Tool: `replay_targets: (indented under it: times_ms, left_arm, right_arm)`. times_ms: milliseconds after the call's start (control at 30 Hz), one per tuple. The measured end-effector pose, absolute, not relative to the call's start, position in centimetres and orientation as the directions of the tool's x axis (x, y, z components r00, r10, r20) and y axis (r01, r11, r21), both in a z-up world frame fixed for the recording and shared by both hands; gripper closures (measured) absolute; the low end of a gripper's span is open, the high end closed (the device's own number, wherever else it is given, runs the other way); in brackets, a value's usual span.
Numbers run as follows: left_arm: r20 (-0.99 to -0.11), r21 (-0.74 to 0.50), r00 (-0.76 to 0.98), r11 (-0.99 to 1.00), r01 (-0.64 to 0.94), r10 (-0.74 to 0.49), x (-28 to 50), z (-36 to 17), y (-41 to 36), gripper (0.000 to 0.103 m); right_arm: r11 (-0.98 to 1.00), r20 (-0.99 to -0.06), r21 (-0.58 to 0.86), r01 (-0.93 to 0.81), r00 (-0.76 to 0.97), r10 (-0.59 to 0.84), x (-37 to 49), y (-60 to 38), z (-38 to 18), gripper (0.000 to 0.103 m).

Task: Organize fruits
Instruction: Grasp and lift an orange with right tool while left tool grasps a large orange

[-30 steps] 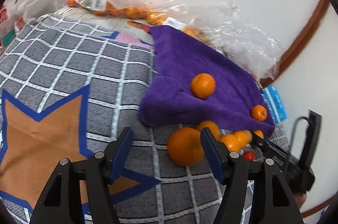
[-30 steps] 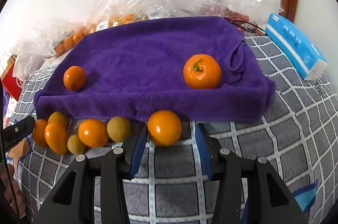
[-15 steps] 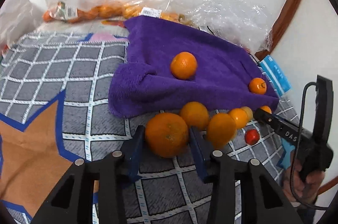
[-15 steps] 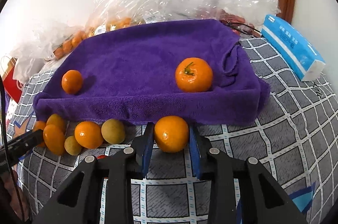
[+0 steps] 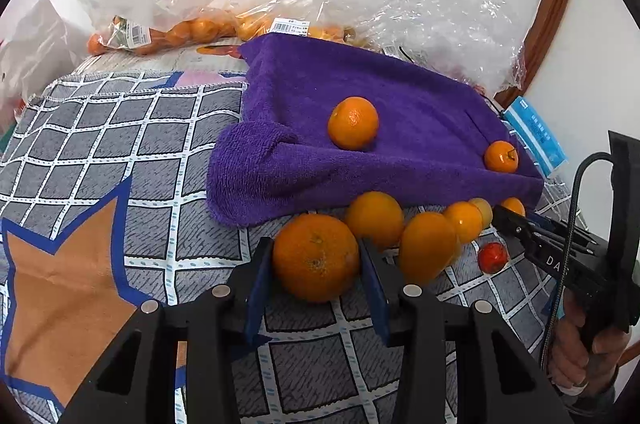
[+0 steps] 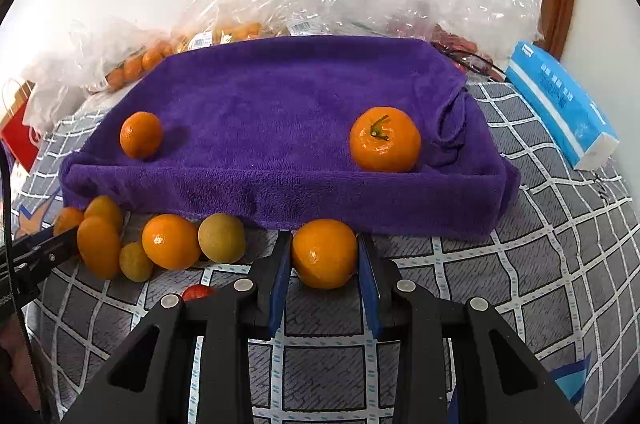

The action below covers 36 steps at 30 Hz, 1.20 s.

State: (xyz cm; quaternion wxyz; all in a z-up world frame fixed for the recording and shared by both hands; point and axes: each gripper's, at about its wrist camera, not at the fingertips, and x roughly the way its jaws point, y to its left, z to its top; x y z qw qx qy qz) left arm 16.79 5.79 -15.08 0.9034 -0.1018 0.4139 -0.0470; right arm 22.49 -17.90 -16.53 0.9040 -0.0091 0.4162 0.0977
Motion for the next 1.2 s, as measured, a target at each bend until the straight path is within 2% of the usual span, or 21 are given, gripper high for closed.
replay_targets:
  times_ms: [433, 767, 967, 1100, 1200]
  left_arm:
    - [-0.735, -0.238, 0.655, 0.971, -0.006, -0.176, 16.6, -15.1, 6.0, 0.063]
    - [-0.672, -0.277, 0.707, 0.960, 0.035, -0.220, 15.3, -13.7, 6.1, 0.063]
    - [-0.670, -0.282, 0.710, 0.959, 0.027, -0.217, 15.0, -12.7, 6.3, 0.063]
    - [-0.679, -0.343, 0.686, 0.939, 0.018, -0.261, 14.9, -11.7, 6.7, 0.063]
    - [-0.670, -0.332, 0.703, 0.943, 0.004, -0.239, 14.7, -10.5, 6.7, 0.063]
  right_arm:
    - [0.978, -0.750, 0.064, -0.198, 0.637, 0.178, 22.3, -17.9, -16.5, 0.071]
    - [0.974, -0.702, 0.070, -0.216, 0.683, 0.202, 21.3, -18.1, -15.7, 0.071]
    - [0.976, -0.692, 0.091, -0.196, 0.693, 0.203, 20.3, -18.4, -14.4, 0.071]
    - [0.976, -0.677, 0.096, -0.197, 0.705, 0.209, 19.5, -18.5, -12.6, 0.071]
    - [0.977, -0.672, 0.095, -0.191, 0.712, 0.204, 19.2, -18.7, -11.5, 0.071]
